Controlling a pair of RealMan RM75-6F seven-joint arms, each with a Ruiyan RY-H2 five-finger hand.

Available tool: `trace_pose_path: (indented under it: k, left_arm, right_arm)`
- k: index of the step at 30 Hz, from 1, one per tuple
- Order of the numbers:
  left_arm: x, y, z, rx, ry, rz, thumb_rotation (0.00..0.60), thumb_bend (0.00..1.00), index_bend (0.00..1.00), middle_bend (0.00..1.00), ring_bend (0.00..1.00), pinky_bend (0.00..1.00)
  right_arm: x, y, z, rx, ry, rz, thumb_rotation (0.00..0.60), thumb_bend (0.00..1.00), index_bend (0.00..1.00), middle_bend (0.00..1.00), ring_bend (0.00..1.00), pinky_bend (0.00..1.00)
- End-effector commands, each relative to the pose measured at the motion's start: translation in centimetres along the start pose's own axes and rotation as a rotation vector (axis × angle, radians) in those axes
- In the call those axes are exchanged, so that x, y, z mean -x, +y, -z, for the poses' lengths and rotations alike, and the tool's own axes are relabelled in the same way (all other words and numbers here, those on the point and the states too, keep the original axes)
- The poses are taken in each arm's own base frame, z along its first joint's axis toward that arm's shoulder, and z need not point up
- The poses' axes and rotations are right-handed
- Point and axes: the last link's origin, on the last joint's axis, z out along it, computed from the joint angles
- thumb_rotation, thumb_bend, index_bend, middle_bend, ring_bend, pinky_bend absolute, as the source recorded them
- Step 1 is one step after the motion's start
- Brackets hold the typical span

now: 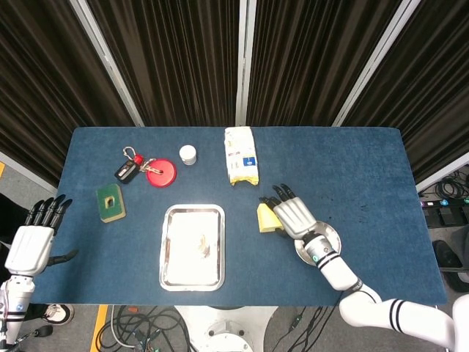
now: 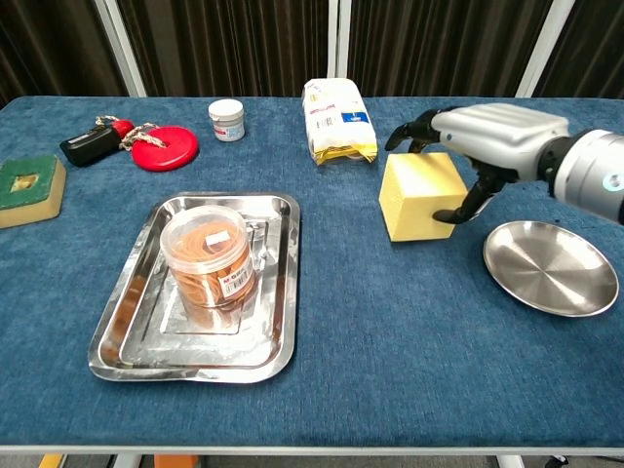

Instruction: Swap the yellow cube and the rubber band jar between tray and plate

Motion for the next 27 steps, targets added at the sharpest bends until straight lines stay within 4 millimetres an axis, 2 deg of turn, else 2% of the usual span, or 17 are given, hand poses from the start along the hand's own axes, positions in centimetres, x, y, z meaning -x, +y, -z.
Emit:
trace_pose_path:
  k: [1, 3, 6, 12, 15, 18, 22, 27]
  left_arm:
    - [0.0, -0.1, 0.0, -0.003, 0.001, -0.001, 0.600, 0.00, 0.04, 0.00, 0.00, 0.06]
    - [0.0, -0.2, 0.0, -0.004, 0.001, -0.001, 0.600, 0.00, 0.04, 0.00, 0.00, 0.06]
    - [0.0, -0.1, 0.0, -0.003, -0.002, -0.002, 0.600, 0.00, 0.04, 0.00, 0.00, 0.06]
    - [0.4, 0.4, -0.2, 0.012, -0.016, 0.000, 0.600, 0.00, 0.04, 0.00, 0.00, 0.06]
    - [0.6, 0.9, -0.4, 0.030, -0.029, 0.002, 0.600, 0.00, 0.04, 0.00, 0.00, 0.06]
    - [0.7, 1.7, -1.0, 0.071, -0.047, -0.005, 0.600, 0.00, 0.04, 0.00, 0.00, 0.06]
    - [1.2, 3.5, -2.1, 0.146, -0.089, -0.001, 0.600, 0.00, 0.04, 0.00, 0.00, 0.06]
    - [2.3, 6.1, -3.3, 0.235, -0.125, 0.024, 0.600, 0.00, 0.04, 0.00, 0.00, 0.06]
  right_arm:
    - [0.5, -0.4, -0.6, -0.001, -0.024, 0.007, 0.600, 0.14, 0.02, 0.25, 0.00, 0.00]
    - [0.4, -0.5, -0.6, -0.002, -0.022, -0.001, 0.600, 0.10, 0.00, 0.14, 0.00, 0.00]
    - [-0.1, -0.6, -0.4, -0.008, -0.001, -0.024, 0.600, 0.06, 0.00, 0.04, 0.00, 0.00]
    - [-1.3, -0.1, 0.7, -0.018, 0.038, -0.060, 0.600, 0.06, 0.00, 0.00, 0.00, 0.00]
    - [-2.9, 0.6, 1.6, -0.016, 0.089, -0.090, 0.600, 0.06, 0.00, 0.00, 0.00, 0.00]
    - [-4.7, 2.4, 3.3, 0.018, 0.148, -0.082, 0.600, 0.06, 0.00, 0.00, 0.00, 0.00]
    - [-6.6, 5.5, 6.7, 0.092, 0.215, -0.079, 0.600, 0.06, 0.00, 0.00, 0.00, 0.00]
    - [-7.5, 8.2, 10.8, 0.174, 0.258, -0.072, 0.600, 0.06, 0.00, 0.00, 0.00, 0.00]
